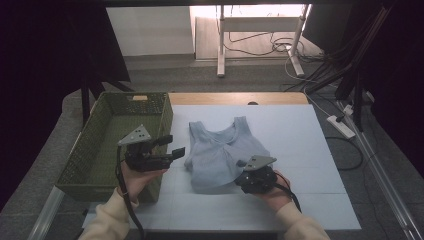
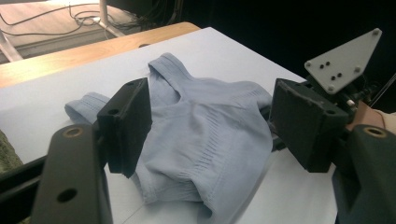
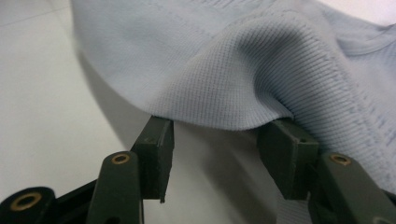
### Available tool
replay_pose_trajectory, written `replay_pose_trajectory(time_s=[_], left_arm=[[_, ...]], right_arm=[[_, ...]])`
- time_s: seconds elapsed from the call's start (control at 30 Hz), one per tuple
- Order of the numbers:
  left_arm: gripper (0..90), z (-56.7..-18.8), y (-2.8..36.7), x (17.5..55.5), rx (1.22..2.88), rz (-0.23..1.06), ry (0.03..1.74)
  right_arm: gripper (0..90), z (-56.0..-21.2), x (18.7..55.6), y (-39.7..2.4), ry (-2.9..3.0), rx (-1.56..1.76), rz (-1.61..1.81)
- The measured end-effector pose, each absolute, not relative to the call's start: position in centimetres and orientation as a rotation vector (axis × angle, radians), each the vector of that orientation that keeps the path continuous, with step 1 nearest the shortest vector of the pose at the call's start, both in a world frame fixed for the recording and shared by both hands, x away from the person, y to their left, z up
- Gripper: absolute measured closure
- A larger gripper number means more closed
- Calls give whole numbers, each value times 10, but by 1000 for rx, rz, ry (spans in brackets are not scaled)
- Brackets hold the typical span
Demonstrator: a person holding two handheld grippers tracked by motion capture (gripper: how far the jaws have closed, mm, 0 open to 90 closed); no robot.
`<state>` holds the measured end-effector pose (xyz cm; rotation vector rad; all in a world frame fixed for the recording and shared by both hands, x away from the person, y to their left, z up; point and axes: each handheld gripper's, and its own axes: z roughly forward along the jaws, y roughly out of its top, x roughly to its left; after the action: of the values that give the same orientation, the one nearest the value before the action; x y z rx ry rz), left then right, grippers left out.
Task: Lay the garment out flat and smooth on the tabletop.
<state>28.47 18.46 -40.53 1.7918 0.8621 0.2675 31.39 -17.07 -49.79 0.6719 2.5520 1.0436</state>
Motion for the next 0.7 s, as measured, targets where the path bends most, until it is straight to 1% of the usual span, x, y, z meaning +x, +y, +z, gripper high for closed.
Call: replay_pose_trajectory(time_s=[0.2,0.33,0.57,0.7], left_arm=[[301,-405,184,285,1794,268,860],[301,-406,184,285,1793,266,862],[301,-406,184,285,1795,265,862],[301,-406,184,285,1793,266,863]], right_arm=[[456,-495,323,-169,2506,647,1010],[433,-494,330,-167,2507,637,979],[426,-507,347,-157,2560,618,911],[446,-516,351,-154,2622,614,854]])
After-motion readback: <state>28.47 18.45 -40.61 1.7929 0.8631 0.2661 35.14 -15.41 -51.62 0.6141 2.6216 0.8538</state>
